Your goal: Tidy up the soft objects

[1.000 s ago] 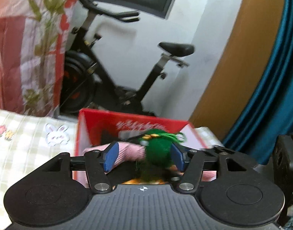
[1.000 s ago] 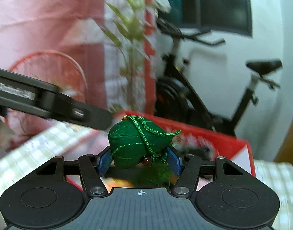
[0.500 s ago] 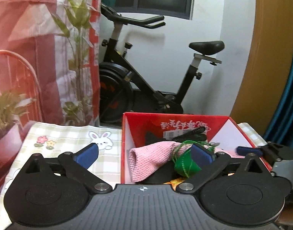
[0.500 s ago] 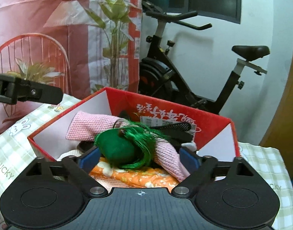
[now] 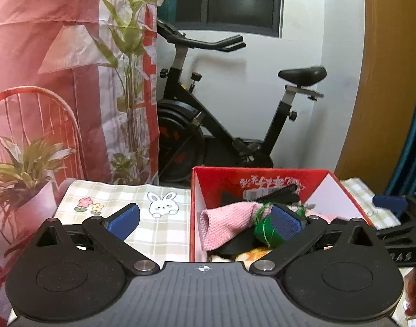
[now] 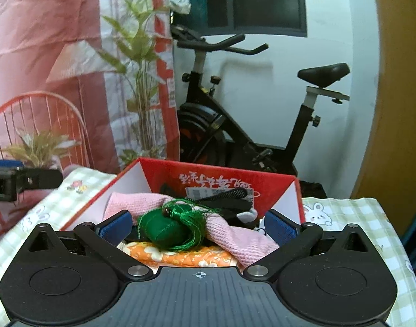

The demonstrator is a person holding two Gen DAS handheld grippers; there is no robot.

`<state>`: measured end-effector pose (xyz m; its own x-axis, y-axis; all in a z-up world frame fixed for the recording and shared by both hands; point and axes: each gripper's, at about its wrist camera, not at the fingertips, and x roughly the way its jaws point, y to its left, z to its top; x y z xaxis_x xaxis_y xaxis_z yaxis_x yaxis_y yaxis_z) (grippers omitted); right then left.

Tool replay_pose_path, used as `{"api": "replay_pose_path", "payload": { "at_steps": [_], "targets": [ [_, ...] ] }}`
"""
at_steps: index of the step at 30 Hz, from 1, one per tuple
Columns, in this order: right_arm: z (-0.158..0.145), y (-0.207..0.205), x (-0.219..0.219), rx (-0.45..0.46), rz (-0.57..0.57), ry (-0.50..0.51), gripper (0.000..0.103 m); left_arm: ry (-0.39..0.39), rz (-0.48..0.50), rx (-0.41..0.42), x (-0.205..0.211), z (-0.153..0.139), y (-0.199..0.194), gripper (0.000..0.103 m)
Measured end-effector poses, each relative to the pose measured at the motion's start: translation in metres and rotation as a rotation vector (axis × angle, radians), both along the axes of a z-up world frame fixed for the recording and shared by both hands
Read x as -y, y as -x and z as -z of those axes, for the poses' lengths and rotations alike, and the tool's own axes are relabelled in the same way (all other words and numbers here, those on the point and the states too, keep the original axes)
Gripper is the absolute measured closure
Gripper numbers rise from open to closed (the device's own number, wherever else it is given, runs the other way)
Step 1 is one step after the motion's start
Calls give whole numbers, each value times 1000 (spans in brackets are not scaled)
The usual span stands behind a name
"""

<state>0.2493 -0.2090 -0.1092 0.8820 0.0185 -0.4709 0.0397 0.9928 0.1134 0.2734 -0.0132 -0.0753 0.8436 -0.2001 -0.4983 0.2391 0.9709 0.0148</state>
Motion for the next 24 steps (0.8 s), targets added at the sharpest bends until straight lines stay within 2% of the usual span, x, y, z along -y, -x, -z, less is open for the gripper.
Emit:
{"api": "replay_pose_path", "payload": {
  "at_steps": [3,6,15,20,24],
  "targets": [
    [-10,11,0,16,16,-2,0,-59,-5,28,5,-7,11,0],
    [-20,24,1,39,25,-6,0,-85,-8,62,9,-15,26,0],
    [-58,70,-2,84,94,4,0,-70,-16,113,8,-46,71,0],
    [-83,102,-7,109,118,-5,0,-34,-22,149,0,-69,106,0],
    [-100,131,-9,115,135,-26,0,-43,-52,185,-4,-82,135,0]
  ]
}}
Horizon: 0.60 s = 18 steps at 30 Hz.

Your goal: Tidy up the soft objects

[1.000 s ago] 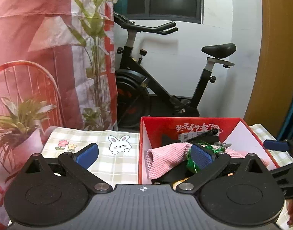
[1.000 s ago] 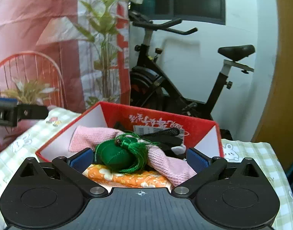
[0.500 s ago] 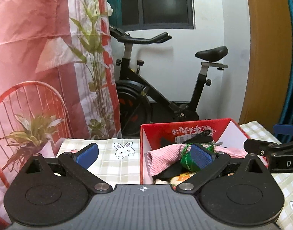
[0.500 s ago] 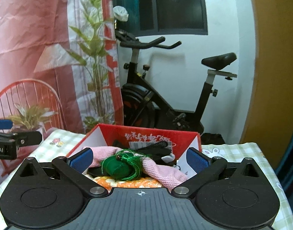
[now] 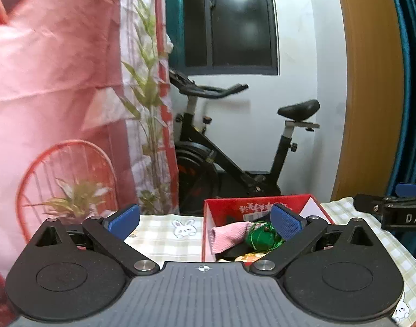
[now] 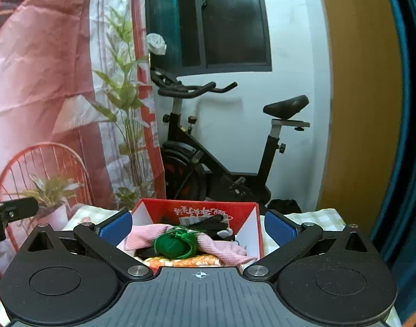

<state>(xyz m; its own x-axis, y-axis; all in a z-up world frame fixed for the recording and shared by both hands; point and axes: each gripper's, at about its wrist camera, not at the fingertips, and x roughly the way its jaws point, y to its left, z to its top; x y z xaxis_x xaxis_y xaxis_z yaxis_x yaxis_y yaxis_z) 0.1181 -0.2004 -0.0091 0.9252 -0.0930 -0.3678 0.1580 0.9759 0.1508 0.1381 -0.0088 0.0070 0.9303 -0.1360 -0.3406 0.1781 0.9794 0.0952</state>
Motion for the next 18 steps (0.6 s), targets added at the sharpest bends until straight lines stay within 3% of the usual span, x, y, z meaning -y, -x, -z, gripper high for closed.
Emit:
{"api": "replay_pose_path", "payload": {
  "at_steps": [18],
  "targets": [
    [-35,139,-40,85,49,62,0,57,-26,79,-22,-27,124,0]
  ]
}}
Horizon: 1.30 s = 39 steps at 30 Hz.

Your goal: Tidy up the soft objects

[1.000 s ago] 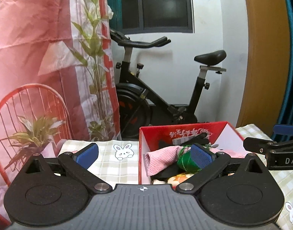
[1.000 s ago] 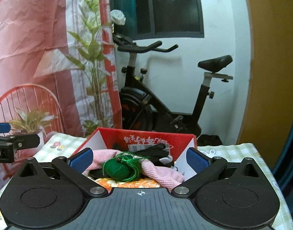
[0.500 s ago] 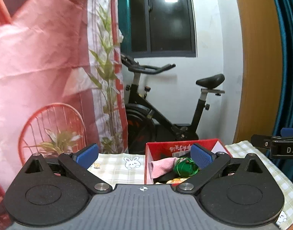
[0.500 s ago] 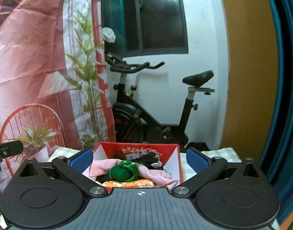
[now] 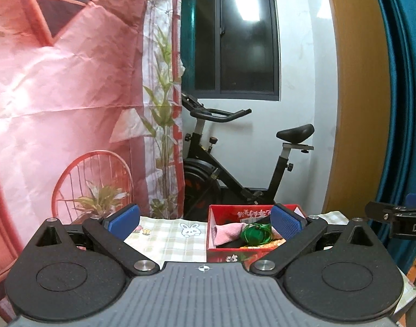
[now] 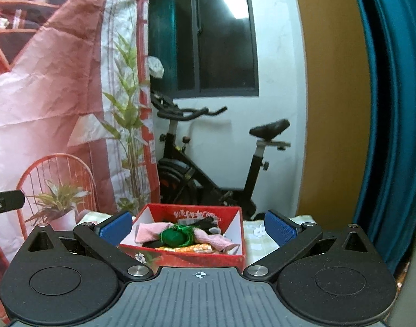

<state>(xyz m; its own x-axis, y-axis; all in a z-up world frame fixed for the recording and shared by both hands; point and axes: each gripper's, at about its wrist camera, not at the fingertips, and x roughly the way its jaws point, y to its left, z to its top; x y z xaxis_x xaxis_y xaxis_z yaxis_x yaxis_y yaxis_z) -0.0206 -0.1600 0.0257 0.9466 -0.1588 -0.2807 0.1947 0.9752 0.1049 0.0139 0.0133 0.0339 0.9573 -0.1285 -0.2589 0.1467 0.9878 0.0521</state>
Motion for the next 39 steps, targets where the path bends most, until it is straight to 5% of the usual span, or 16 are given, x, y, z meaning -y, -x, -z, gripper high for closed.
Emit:
{"api": "replay_pose_path", "payload": {
  "at_steps": [6,39],
  "targets": [
    [-6,23,-8,14,-6,33,0,-18,4,9,2,-1,9,0],
    [0,10,-5,-12,3,32,0,-12,-16,-24,0,6,7,0]
  ]
}}
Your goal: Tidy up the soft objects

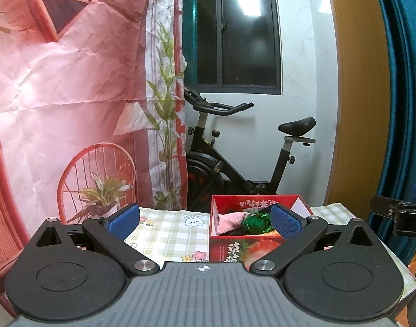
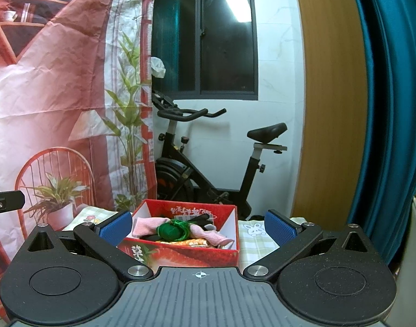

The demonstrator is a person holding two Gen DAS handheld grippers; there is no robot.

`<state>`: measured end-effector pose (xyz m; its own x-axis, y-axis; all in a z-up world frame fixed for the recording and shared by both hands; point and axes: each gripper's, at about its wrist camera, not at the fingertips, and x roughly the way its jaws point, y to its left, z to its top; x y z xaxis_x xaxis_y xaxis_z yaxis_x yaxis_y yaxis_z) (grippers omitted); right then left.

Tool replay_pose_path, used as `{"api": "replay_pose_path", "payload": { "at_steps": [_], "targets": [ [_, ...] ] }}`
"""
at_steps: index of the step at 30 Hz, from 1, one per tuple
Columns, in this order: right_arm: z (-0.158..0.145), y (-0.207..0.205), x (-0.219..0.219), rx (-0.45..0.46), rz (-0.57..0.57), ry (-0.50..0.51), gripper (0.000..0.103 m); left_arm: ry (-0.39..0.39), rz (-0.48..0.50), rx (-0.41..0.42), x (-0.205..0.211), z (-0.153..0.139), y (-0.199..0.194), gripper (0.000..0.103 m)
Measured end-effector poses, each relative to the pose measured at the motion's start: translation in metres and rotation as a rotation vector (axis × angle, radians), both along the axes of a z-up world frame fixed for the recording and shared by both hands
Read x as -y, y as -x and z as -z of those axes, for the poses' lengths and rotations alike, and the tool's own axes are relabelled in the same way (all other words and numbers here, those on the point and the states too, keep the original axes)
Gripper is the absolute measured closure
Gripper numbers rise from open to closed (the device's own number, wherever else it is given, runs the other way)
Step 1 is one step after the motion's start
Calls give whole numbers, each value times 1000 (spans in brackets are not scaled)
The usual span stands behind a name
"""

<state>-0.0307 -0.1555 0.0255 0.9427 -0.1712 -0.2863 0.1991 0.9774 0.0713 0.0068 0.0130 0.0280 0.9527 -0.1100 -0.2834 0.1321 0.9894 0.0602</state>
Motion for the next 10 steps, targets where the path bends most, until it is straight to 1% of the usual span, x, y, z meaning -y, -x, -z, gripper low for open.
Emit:
{"api": "replay_pose_path", "payload": {
  "at_steps": [10],
  "targets": [
    [6,0,1,-3,4,-4,0,5,2,-10,-1,3,-4,0]
  ]
}}
